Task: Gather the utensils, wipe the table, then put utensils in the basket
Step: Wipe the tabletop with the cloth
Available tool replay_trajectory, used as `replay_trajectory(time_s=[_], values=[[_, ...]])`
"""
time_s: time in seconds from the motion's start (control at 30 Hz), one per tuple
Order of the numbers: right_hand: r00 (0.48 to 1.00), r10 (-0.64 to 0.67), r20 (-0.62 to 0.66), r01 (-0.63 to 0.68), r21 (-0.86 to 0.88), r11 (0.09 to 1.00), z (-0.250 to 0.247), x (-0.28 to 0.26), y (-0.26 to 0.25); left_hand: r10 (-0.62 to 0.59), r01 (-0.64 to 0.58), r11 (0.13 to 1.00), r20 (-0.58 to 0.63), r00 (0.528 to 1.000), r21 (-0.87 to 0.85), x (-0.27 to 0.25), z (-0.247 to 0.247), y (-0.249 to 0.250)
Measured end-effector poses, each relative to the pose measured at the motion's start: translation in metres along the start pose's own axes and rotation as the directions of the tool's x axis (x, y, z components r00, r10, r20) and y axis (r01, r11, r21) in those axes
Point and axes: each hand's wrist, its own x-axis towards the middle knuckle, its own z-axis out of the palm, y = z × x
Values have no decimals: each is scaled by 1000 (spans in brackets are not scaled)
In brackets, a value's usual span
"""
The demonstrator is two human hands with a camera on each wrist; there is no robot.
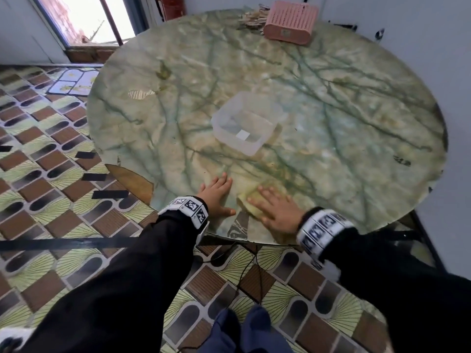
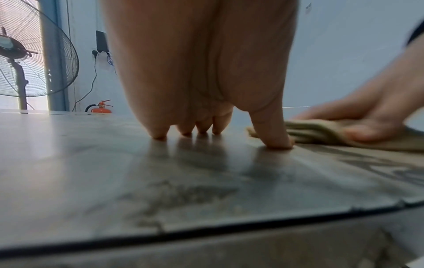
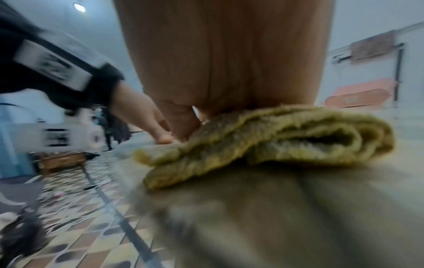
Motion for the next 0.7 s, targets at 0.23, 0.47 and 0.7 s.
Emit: replay_trajectory(time_s=[0.23,0.47,0.7], values=[[998,67,-4,-66,62,996,8,-50,93,8,-8,1000,-16,1000,1,1,1,-1],[911,339,-235,-312,145,939,-29,42,94,-22,21,999,-14,1000,-26,2,-1,3],[975,-221,-1,219,-135,966,7,-12,36,-86,78,985,-45,995,-155,7,-4,3]])
